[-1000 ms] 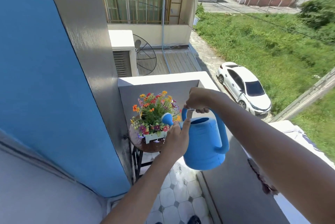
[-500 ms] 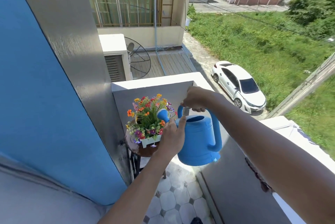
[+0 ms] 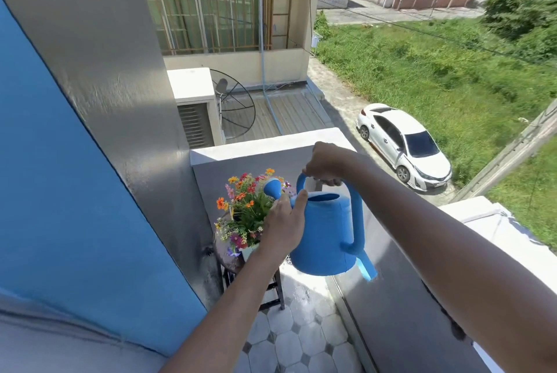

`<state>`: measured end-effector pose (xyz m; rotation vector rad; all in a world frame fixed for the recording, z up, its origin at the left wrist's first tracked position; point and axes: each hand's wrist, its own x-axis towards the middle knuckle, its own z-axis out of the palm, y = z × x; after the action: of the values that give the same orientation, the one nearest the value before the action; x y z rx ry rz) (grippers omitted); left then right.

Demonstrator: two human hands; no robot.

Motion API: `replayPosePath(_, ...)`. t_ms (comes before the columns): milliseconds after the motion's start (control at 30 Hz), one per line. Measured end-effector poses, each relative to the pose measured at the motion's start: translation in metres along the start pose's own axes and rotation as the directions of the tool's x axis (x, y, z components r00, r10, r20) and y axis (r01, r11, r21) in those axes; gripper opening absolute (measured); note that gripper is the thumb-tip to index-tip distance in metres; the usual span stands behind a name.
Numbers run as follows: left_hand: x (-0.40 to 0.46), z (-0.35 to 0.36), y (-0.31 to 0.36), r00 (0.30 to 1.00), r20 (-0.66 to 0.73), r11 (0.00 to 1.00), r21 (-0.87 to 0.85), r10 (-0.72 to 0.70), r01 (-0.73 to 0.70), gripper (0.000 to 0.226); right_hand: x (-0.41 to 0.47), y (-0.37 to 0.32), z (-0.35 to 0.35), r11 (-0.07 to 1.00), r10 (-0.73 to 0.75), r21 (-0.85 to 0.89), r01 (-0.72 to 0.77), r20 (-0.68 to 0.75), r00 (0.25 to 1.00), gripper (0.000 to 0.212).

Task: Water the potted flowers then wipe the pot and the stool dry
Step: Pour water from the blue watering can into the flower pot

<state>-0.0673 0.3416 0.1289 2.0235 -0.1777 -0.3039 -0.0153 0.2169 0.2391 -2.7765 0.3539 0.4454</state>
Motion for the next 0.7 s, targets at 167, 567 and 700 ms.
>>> replayPosePath(167,0.006,0.015,-0.004,0.999,0.013,0.999,0.0,0.041,-0.041,0.069,0.0,0.023,0.006,0.996,0.013,0.083,-0.014,0.006,1.0,0.037)
replayPosePath(567,0.041,0.09,-0.019,0.978,0.194,0.986,0.127,0.083,-0.109,0.067,-0.005,0.125,0.07,0.77,0.196,0.628,-0.113,-0.064,0.978,0.038)
replayPosePath(700,0.062,0.13,-0.009,0.973,0.228,0.993,0.112,0.02,-0.046,0.068,-0.001,0.163,0.082,0.576,0.355,0.807,-0.13,-0.104,0.929,0.029)
